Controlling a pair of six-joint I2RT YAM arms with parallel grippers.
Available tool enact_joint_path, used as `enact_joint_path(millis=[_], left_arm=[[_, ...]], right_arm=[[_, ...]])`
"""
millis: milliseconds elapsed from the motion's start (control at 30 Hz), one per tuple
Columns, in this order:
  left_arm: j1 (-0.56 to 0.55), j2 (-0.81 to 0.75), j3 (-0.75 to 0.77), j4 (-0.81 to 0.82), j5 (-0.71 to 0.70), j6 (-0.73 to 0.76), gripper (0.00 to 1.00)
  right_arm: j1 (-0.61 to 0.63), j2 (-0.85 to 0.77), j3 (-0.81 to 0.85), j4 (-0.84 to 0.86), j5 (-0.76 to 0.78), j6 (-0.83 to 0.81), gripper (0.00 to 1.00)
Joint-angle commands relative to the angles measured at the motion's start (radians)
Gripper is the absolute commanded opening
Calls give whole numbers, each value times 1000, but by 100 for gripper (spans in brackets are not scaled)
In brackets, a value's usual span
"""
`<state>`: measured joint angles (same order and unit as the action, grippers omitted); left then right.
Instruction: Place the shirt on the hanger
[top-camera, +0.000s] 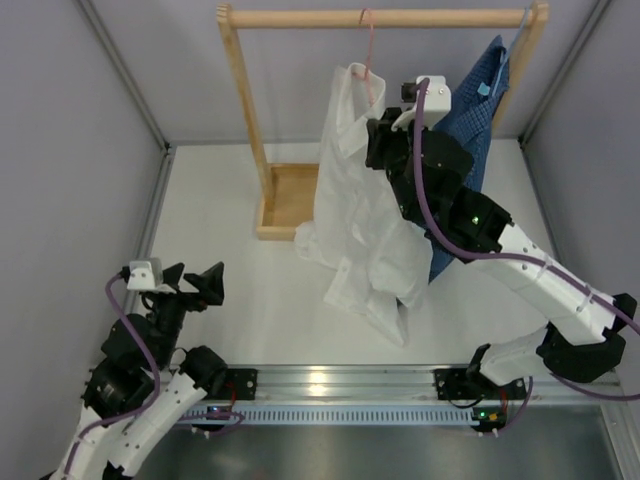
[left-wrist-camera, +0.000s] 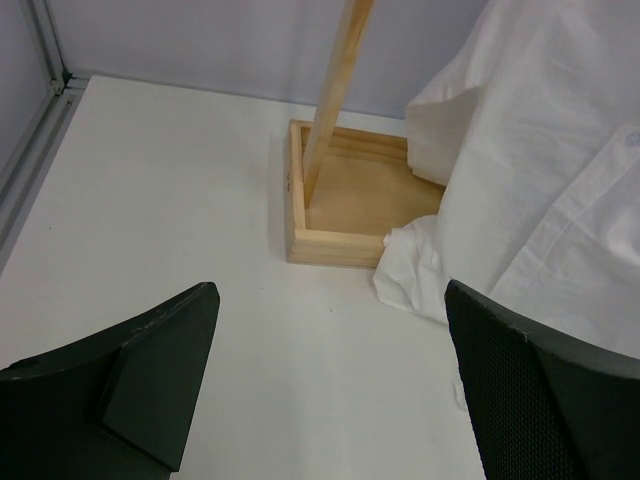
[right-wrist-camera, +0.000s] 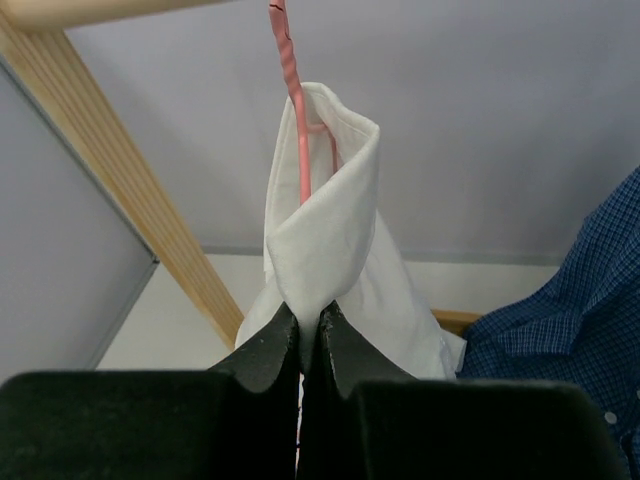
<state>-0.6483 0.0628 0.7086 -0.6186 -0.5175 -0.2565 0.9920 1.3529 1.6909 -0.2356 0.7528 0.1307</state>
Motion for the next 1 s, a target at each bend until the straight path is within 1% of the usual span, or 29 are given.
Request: enact_joint_path(millis=[0, 67, 133, 200, 267, 367, 600, 633, 667, 700, 767, 800, 933, 967], left_arm=[[19, 51, -1, 51, -9, -7, 98], [45, 75, 3, 45, -26, -13, 98], [70, 92, 6, 42, -30, -15, 98], [116, 123, 11, 36, -33, -18, 98], [165, 153, 12, 33, -29, -20, 98], [214, 172, 14, 26, -27, -21, 98], [234, 166, 11, 26, -26, -26, 98], [233, 164, 11, 26, -32, -24, 98], [237, 170, 11, 26, -36, -29, 98], [239, 175, 11, 26, -41, -30, 98], [257, 204, 12, 26, -65, -42, 98], [266, 219, 14, 20, -72, -49, 98], [363, 317, 32, 11, -27, -55, 98], [374, 327, 34, 11, -7, -53, 98]], right_arm=[[-24, 38, 137, 124, 39, -19, 0], [-67, 90, 221, 88, 4, 4, 0], [-131, 130, 285, 12, -81, 36, 0], [-164, 187, 354, -45, -160, 67, 0], [-177, 230, 388, -73, -167, 70, 0], [-177, 236, 346, -77, -190, 102, 0], [-174, 204, 222, -24, -213, 161, 0], [-168, 192, 204, -8, -214, 162, 5], [-164, 158, 163, 25, -216, 164, 19], [-153, 138, 141, 47, -219, 161, 53], [-145, 67, 81, 82, -222, 149, 88], [-142, 43, 66, 81, -228, 149, 99], [-141, -118, -45, 35, -279, 124, 99], [-141, -186, -100, 16, -291, 113, 99]])
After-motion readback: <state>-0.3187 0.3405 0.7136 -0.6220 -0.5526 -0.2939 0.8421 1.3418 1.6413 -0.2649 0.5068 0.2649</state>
